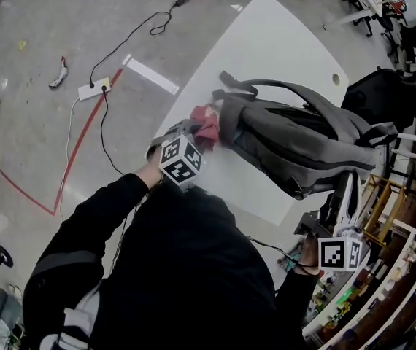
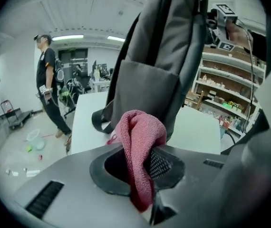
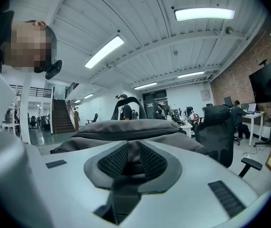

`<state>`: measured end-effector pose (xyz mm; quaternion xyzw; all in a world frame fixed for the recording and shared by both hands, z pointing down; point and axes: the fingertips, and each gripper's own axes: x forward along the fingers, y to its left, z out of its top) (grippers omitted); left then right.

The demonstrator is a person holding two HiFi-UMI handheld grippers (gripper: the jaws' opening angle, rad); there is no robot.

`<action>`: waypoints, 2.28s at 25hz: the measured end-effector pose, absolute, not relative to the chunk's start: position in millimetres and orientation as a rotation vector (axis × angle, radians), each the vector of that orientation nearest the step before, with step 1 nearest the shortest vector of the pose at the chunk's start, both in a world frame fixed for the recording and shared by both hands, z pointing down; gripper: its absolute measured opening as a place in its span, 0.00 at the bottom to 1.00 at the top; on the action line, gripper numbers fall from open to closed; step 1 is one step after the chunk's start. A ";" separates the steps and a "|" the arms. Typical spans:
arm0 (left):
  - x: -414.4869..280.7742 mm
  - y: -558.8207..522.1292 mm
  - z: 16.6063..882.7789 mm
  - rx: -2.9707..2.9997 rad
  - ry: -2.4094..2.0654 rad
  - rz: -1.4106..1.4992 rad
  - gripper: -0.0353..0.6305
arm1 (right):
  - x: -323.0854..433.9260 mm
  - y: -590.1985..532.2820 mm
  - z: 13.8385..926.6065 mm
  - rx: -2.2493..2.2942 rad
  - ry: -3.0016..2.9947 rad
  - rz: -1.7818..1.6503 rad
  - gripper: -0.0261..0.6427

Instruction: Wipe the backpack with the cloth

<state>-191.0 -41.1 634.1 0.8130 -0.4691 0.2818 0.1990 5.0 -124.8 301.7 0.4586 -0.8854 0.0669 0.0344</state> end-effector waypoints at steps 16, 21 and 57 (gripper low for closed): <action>-133.8 -27.2 363.6 2.807 -1.294 0.165 0.16 | 2.5 -131.5 302.9 1.400 -2.741 0.203 0.17; -111.2 -9.4 282.1 2.992 -1.199 -0.079 0.16 | 3.6 -132.9 303.8 1.408 -2.738 0.225 0.17; -129.3 -23.7 431.9 2.559 -1.086 0.125 0.16 | 3.6 -128.1 309.4 1.422 -2.731 0.213 0.17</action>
